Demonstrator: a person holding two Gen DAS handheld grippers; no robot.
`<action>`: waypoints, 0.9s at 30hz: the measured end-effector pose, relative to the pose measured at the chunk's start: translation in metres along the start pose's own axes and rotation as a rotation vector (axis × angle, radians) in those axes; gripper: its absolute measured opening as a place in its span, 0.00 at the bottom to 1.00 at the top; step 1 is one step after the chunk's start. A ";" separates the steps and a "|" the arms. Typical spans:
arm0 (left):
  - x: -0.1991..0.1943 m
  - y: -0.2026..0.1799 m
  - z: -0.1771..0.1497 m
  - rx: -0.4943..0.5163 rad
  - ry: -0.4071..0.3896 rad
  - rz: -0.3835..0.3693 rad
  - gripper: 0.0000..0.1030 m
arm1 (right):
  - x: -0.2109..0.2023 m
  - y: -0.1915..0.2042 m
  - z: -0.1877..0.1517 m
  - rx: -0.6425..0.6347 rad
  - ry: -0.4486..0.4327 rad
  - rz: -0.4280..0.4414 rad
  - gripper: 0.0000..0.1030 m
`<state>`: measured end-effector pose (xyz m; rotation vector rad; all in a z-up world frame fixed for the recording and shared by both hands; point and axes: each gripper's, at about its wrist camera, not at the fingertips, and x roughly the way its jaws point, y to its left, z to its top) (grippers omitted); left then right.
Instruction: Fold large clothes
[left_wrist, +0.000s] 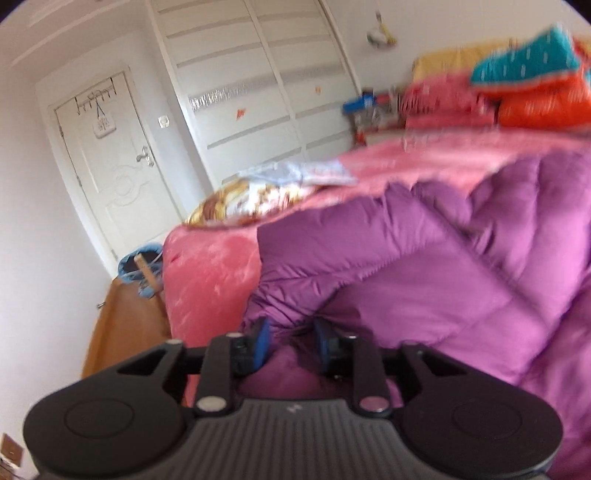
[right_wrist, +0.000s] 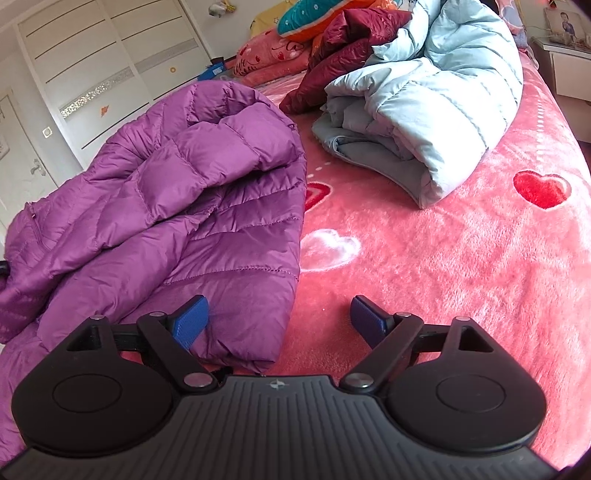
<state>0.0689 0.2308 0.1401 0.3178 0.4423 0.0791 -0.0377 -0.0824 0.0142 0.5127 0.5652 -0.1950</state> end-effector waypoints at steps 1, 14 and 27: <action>-0.014 0.000 0.002 -0.008 -0.029 -0.010 0.40 | -0.001 0.000 0.000 0.004 -0.002 0.002 1.00; -0.148 -0.140 -0.003 0.223 -0.066 -0.486 0.53 | -0.012 -0.018 0.011 0.109 -0.027 0.029 1.00; -0.108 -0.283 -0.001 0.509 0.004 -0.468 0.53 | -0.027 -0.064 0.022 0.320 -0.082 0.006 1.00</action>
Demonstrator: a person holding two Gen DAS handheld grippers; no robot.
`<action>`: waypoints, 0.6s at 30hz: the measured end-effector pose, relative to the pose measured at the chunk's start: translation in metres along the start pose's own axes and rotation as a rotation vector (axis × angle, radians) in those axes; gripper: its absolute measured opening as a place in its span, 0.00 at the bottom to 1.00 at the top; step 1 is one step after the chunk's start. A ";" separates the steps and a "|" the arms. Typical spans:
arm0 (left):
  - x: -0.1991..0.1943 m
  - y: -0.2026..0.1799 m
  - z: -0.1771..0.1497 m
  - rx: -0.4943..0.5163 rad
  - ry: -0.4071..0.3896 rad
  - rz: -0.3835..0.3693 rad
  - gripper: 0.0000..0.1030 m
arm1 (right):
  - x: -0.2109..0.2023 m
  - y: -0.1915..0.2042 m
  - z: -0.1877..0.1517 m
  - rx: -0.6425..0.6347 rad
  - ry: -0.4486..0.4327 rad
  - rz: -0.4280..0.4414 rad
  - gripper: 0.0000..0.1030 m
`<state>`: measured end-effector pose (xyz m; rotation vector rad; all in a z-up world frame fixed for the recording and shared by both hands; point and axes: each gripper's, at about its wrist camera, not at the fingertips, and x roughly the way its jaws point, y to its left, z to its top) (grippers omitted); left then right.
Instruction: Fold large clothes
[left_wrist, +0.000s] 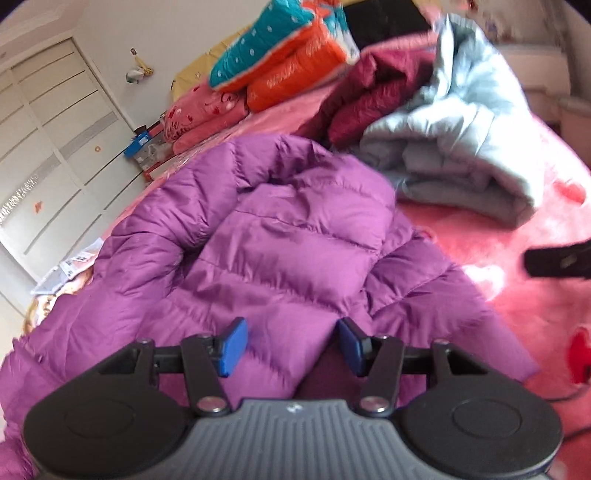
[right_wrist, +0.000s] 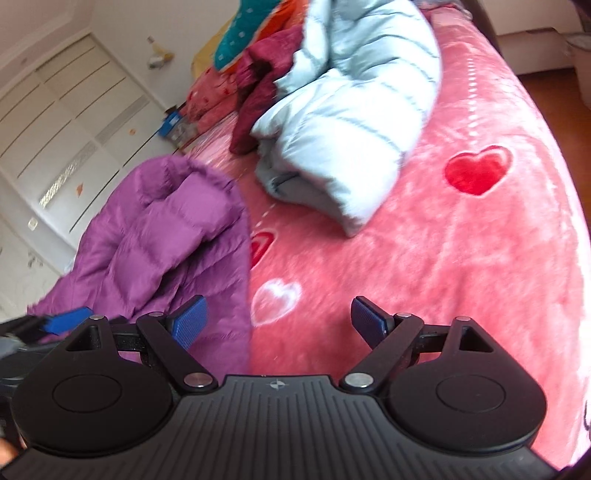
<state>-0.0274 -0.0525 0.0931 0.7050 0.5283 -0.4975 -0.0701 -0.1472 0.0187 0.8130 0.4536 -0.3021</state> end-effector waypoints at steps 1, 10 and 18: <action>0.007 -0.003 0.002 0.005 0.015 0.012 0.53 | 0.000 -0.003 0.001 0.011 -0.001 -0.004 1.00; 0.044 -0.013 0.015 0.027 0.055 0.113 0.56 | 0.002 -0.012 0.006 0.047 0.005 -0.003 1.00; 0.033 0.017 0.025 -0.087 0.004 0.156 0.22 | 0.008 -0.011 0.007 0.032 0.009 -0.006 1.00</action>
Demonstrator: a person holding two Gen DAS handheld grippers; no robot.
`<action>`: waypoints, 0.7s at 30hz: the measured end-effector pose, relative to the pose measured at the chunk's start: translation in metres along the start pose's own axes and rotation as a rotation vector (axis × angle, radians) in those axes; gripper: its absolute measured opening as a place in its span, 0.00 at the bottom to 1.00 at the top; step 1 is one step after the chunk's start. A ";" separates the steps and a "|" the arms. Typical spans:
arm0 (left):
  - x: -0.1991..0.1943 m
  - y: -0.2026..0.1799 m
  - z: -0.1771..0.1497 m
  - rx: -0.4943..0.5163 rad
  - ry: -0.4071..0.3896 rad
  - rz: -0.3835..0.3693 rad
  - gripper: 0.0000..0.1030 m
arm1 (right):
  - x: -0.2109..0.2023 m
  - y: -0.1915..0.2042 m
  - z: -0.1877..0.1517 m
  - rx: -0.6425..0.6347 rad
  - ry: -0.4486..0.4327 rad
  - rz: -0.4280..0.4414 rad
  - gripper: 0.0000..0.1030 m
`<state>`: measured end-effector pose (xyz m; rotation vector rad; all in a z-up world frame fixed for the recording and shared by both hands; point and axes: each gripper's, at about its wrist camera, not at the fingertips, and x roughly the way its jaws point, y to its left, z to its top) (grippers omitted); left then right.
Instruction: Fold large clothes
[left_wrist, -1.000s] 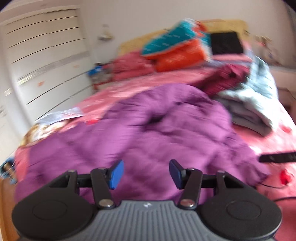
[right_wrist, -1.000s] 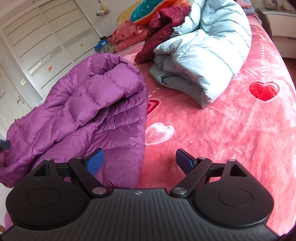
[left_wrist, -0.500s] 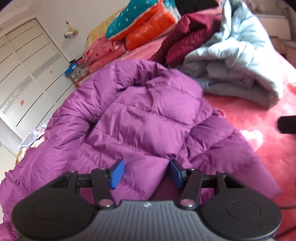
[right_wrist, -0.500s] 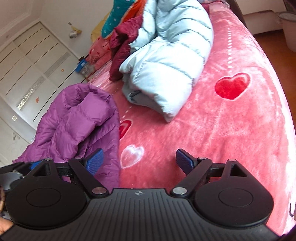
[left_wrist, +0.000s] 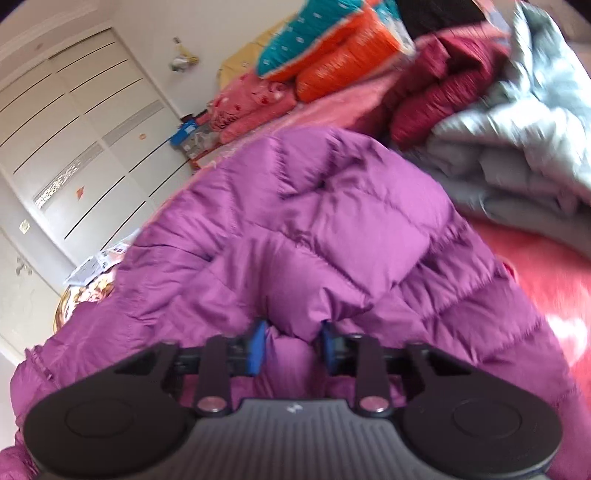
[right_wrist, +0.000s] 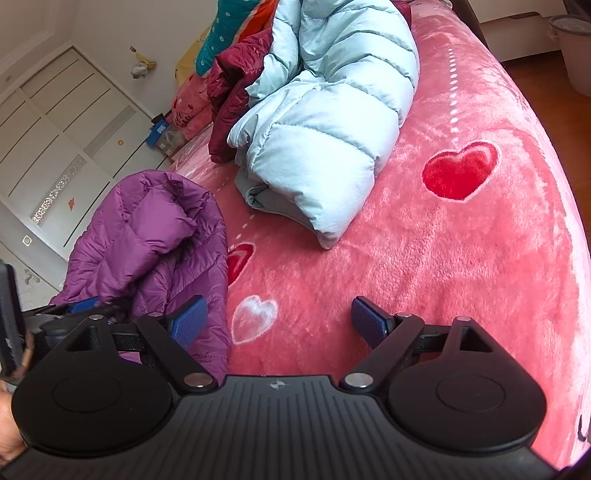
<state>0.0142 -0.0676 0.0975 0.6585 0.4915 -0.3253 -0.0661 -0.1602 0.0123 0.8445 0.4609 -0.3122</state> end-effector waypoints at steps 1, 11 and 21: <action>-0.004 0.008 0.001 -0.015 -0.011 0.008 0.18 | 0.001 -0.001 0.001 -0.003 0.002 0.000 1.00; -0.036 0.152 -0.024 -0.227 -0.017 0.222 0.10 | 0.008 0.008 -0.002 -0.071 0.008 -0.007 1.00; 0.016 0.261 -0.102 -0.329 0.209 0.490 0.10 | 0.020 0.019 -0.011 -0.168 0.008 -0.041 1.00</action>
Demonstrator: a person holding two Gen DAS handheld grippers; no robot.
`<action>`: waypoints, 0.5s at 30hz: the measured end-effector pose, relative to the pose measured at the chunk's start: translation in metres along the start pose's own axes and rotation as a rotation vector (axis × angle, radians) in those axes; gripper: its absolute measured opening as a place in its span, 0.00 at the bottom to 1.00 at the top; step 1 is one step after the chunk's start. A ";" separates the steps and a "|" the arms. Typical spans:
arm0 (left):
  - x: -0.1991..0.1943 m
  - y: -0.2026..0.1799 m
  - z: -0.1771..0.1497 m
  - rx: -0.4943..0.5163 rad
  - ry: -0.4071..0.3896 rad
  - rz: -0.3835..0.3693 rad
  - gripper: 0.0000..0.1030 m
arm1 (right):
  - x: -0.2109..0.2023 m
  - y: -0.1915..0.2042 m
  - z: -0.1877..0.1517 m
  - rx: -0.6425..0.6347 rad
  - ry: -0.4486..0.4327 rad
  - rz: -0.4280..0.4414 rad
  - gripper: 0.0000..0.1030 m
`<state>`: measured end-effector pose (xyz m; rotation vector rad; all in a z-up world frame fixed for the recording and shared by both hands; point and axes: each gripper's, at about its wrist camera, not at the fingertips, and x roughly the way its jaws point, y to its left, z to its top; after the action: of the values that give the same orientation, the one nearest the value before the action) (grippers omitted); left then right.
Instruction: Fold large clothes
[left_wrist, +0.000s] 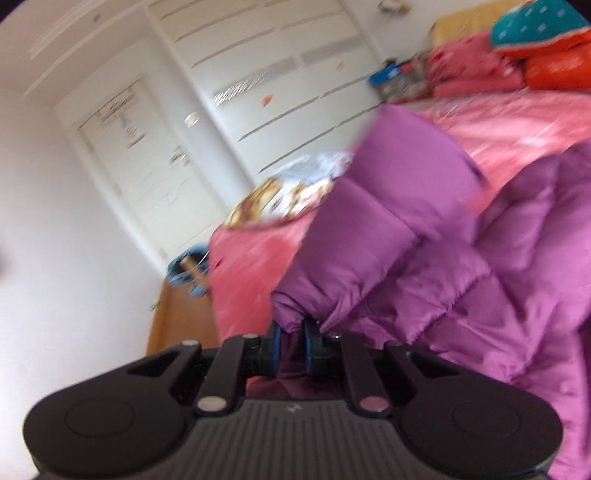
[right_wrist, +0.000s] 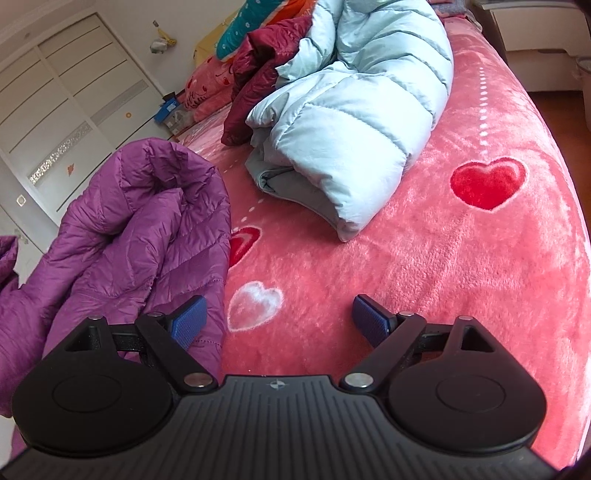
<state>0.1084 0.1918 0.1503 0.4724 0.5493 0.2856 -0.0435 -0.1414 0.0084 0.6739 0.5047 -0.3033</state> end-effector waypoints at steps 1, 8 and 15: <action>0.010 0.001 -0.005 -0.004 0.021 0.007 0.10 | 0.001 0.002 -0.001 -0.013 -0.001 -0.001 1.00; 0.065 -0.025 -0.040 0.017 0.068 0.046 0.10 | 0.012 0.012 -0.004 -0.103 -0.001 -0.006 1.00; 0.071 -0.015 -0.042 0.025 0.031 -0.008 0.15 | 0.027 0.014 -0.001 -0.085 0.010 0.065 1.00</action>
<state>0.1448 0.2207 0.0803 0.4908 0.5857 0.2791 -0.0154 -0.1329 0.0010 0.6085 0.5017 -0.2163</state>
